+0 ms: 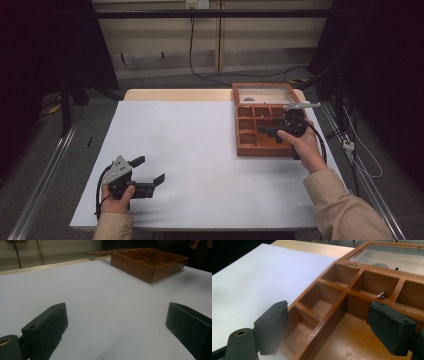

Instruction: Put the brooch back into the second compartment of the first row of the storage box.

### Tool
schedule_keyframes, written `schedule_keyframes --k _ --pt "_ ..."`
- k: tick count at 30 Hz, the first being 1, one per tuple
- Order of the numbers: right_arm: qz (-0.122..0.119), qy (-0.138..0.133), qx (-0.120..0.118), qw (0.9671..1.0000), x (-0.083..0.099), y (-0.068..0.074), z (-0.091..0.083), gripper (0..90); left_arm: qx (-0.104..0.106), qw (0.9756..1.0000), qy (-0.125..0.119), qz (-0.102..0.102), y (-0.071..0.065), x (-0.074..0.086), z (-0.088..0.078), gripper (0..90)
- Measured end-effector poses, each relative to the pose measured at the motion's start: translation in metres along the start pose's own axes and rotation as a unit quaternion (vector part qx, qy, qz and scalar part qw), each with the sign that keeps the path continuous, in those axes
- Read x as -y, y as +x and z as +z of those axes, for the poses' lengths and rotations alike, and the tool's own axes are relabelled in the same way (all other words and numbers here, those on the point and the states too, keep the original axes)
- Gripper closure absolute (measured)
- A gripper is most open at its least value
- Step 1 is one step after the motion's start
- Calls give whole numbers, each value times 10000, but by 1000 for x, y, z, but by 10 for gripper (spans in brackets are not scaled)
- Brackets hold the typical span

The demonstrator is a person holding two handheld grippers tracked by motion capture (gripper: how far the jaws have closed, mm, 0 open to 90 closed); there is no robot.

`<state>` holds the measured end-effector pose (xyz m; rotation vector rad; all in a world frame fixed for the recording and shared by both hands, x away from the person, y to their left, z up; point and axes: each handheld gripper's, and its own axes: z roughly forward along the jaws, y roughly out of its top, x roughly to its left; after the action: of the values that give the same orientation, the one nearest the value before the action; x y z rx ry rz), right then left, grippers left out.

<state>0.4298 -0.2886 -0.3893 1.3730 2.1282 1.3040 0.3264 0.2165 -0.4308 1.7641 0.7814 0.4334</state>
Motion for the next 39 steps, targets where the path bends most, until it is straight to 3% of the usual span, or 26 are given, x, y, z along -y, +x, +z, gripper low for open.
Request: schedule_keyframes --k 7,17,24,33,39 --pt "-261 2 -88 9996 20 20 -18 153 -18 10000 -19 90 -1 -1 -1 39" --pt "-633 27 -109 9979 51 38 -38 152 -3 10000 -29 26 -1 0 -2 39" --pt "-615 -63 -207 9979 78 43 -48 152 18 10000 4 49 -2 0 -1 39" --pt "-576 -35 -113 9983 110 47 -59 152 12 10000 6 50 -2 0 -2 39" --pt "-584 -157 -24 9982 123 50 -64 154 18 10000 32 5 -2 1 -1 39"
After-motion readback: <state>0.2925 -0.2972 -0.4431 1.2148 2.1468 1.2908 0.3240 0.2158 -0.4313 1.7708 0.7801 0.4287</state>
